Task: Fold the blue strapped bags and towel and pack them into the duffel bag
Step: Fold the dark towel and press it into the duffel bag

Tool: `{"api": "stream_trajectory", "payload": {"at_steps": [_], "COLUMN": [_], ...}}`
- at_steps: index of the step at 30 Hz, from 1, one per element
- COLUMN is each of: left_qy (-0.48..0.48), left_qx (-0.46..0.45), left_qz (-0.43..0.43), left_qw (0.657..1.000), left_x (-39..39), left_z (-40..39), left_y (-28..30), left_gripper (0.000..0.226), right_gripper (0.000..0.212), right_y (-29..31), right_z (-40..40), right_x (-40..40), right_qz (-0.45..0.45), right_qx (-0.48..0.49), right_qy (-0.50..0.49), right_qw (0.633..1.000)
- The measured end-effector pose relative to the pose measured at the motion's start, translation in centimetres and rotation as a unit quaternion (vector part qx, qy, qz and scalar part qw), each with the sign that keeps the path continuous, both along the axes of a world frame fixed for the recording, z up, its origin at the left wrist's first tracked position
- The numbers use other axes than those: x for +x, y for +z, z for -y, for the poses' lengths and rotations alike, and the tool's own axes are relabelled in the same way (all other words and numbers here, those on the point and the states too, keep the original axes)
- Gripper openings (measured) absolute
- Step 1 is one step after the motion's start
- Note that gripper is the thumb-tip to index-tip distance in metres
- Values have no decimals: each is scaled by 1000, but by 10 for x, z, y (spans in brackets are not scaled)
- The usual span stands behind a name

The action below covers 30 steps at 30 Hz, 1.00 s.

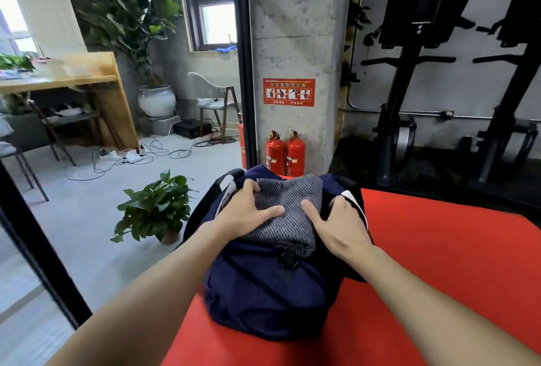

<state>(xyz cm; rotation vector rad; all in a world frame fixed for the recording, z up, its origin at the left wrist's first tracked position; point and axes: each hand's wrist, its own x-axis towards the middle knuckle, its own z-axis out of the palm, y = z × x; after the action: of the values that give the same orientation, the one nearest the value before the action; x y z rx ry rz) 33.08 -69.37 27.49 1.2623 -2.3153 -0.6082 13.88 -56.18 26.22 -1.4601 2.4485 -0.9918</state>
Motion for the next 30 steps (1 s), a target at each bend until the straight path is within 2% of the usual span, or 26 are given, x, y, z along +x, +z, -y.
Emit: {"api": "stream_trajectory", "payload": {"at_steps": [2, 4, 6, 13, 17, 23, 26, 30], "left_qy": [-11, -23, -40, -50, -34, -76, -92, -105], "left_qx": [-3, -12, -30, -65, -54, -45, -35, -39], "left_qz": [20, 41, 38, 62, 89, 99, 95, 96], "left_qw": [1000, 999, 998, 995, 994, 991, 991, 989], "left_x": [6, 10, 13, 12, 6, -14, -30, -53], "left_z": [-7, -11, -11, -31, -52, -125, -168, -230], "left_y": [15, 27, 35, 78, 92, 109, 109, 102], "left_gripper": [102, 113, 119, 115, 122, 119, 123, 116], "right_gripper": [103, 119, 125, 137, 141, 144, 141, 142], "right_y": [9, 19, 30, 78, 97, 114, 117, 123], "right_z": [-7, -11, -14, -33, -60, -137, -187, -255], "right_x": [-3, -8, -13, -29, -33, -51, -62, -78], "right_qz": [-71, -79, -70, -50, -65, -58, -60, -74], "right_qx": [50, 71, 65, 62, 85, 95, 101, 117], "right_qy": [5, 11, 15, 21, 13, -16, -38, -76], "right_qw": [996, 994, 995, 997, 994, 994, 992, 987]}}
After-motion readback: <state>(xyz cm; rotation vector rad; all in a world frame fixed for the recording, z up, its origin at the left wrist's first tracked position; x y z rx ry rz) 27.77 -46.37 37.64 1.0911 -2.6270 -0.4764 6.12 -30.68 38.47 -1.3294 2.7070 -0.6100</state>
